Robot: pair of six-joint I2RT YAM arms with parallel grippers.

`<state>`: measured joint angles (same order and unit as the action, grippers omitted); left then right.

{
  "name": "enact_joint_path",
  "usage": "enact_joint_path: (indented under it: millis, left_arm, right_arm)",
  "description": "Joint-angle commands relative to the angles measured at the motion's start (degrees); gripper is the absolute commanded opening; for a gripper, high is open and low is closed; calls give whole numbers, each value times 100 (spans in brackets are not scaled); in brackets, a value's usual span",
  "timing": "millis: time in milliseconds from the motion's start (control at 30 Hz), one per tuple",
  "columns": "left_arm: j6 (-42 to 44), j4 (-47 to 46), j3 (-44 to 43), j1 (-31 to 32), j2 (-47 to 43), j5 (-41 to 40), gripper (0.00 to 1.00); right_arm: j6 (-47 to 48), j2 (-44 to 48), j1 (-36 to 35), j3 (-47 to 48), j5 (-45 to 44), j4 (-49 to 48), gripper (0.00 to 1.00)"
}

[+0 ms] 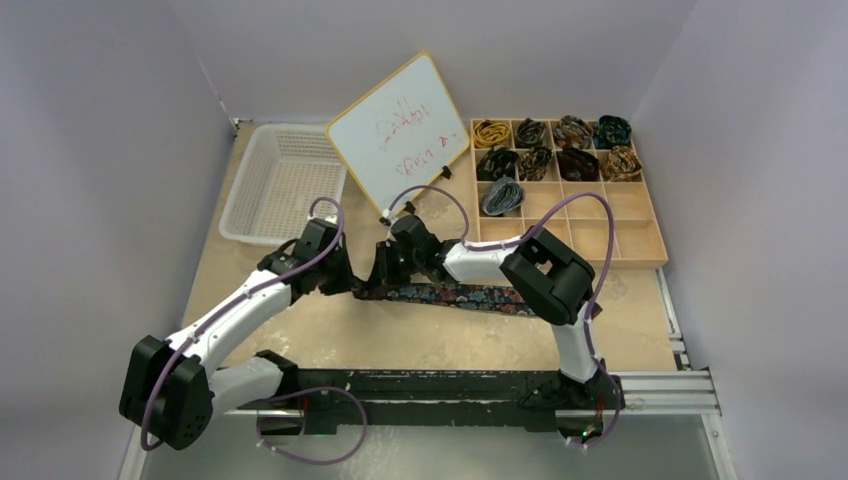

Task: Roll the ties
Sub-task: Roll the tie at the center of the board.

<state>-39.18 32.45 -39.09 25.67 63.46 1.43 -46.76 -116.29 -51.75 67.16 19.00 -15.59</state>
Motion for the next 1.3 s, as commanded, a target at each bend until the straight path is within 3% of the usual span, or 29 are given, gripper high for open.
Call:
enact_joint_path:
  millis: [0, 433, 967, 1267]
  left_arm:
    - [64, -119, -311, 196, 93, -62, 0]
    - [-2, -211, -427, 570, 561, -134, 0]
    - [-72, -454, -811, 1056, 1083, -206, 0]
    - [-215, -565, -1259, 1581, 1884, -267, 11]
  right_arm:
    - [106, -36, -28, 224, 93, 74, 18]
    - [-43, 581, 57, -261, -69, 188, 20]
    - [-418, 2935, 270, -2241, -1569, 527, 42]
    - [-360, 3597, 282, -2545, -1884, 874, 49]
